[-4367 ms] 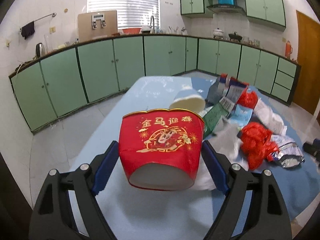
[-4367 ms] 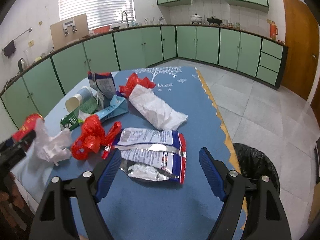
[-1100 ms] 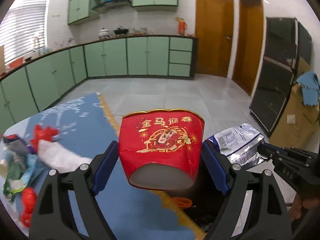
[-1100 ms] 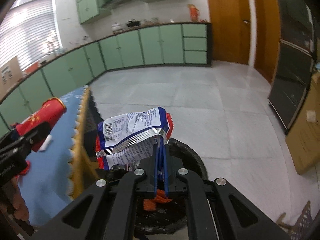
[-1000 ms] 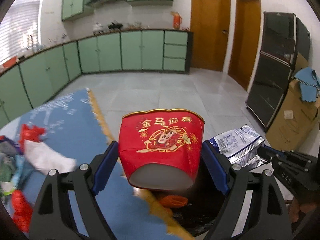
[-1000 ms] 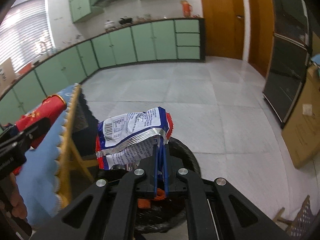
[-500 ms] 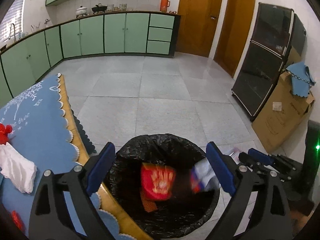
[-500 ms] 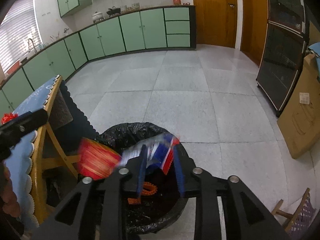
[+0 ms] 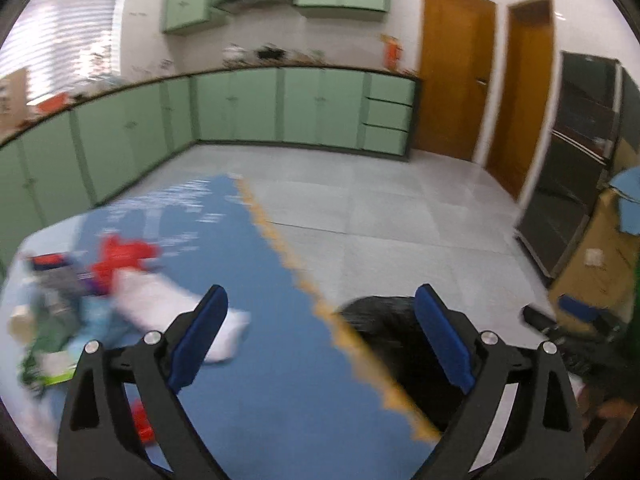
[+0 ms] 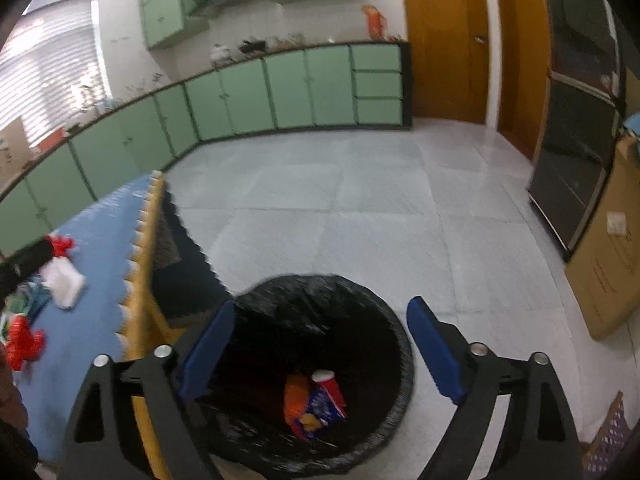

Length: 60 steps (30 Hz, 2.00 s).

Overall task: Collect trash
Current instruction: 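Carry the red cup and wrapper to the bin and release both, then grasp the red plastic bag with the left gripper while the right gripper grasps the white tissue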

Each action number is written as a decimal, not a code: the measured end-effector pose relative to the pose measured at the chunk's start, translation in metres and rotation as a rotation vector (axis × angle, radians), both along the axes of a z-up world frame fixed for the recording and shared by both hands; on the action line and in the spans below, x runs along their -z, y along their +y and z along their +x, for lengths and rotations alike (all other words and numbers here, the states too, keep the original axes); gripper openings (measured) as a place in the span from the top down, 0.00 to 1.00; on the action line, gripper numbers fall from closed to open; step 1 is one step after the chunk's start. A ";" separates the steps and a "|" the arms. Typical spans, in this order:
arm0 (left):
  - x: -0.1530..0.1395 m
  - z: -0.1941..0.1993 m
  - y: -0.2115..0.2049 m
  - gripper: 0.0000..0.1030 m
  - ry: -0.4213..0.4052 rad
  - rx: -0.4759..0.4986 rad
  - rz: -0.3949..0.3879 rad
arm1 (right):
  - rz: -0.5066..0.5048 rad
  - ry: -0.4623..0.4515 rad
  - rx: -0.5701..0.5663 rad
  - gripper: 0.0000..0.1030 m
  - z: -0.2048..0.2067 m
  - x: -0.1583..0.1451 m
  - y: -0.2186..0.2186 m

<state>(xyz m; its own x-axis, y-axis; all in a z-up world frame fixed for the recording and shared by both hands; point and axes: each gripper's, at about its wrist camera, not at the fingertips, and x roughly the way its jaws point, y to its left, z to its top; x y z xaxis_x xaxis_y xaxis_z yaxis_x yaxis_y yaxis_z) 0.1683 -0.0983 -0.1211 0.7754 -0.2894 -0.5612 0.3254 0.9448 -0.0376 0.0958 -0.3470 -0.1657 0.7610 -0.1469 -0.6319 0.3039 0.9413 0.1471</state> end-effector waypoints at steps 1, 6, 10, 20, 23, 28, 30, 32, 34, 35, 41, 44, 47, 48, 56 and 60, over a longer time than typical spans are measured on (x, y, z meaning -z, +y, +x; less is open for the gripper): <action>-0.002 -0.005 0.014 0.11 -0.013 -0.042 0.012 | -0.002 -0.011 -0.013 0.13 0.002 -0.004 0.007; -0.001 -0.025 0.077 0.10 -0.040 -0.209 0.080 | 0.006 -0.088 -0.133 0.12 0.012 -0.026 0.061; 0.008 -0.034 0.118 0.10 -0.007 -0.307 0.097 | -0.003 -0.121 -0.216 0.12 0.018 -0.032 0.102; 0.040 -0.024 0.137 0.11 0.047 -0.327 0.115 | -0.026 -0.108 -0.323 0.12 0.025 -0.026 0.161; 0.046 -0.020 0.134 0.12 0.059 -0.325 0.109 | -0.030 -0.102 -0.331 0.12 0.027 -0.025 0.165; 0.053 -0.013 0.137 0.39 0.098 -0.317 0.082 | -0.023 -0.098 -0.333 0.12 0.029 -0.019 0.163; 0.055 -0.011 0.138 0.49 0.112 -0.320 0.074 | -0.020 -0.095 -0.336 0.12 0.030 -0.017 0.164; 0.056 -0.009 0.141 0.56 0.126 -0.328 0.065 | -0.021 -0.093 -0.339 0.12 0.031 -0.015 0.167; 0.057 -0.009 0.140 0.58 0.125 -0.335 0.063 | -0.020 -0.090 -0.345 0.12 0.032 -0.013 0.169; 0.057 -0.009 0.139 0.59 0.122 -0.336 0.066 | -0.020 -0.089 -0.347 0.12 0.033 -0.013 0.170; 0.045 -0.021 0.148 0.61 0.083 -0.361 0.029 | -0.024 -0.096 -0.364 0.12 0.033 -0.015 0.175; 0.031 -0.030 0.152 0.61 0.034 -0.372 0.016 | -0.023 -0.097 -0.381 0.12 0.039 -0.016 0.181; 0.017 -0.033 0.152 0.61 -0.018 -0.379 0.026 | -0.031 -0.095 -0.403 0.13 0.050 -0.015 0.191; 0.014 -0.032 0.152 0.61 -0.026 -0.380 0.031 | -0.033 -0.097 -0.410 0.13 0.055 -0.014 0.194; 0.017 -0.007 0.168 0.61 -0.011 -0.424 0.051 | -0.033 -0.063 -0.478 0.15 0.099 -0.003 0.231; 0.018 0.004 0.180 0.61 0.006 -0.455 0.049 | -0.036 -0.042 -0.485 0.15 0.116 0.001 0.246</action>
<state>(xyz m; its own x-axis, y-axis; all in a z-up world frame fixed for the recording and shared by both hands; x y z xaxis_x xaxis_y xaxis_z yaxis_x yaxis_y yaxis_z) 0.1725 0.0815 -0.1389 0.8144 0.1067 -0.5704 -0.1232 0.9923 0.0098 0.2117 -0.1014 -0.1670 0.7717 0.2101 -0.6003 -0.1769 0.9775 0.1147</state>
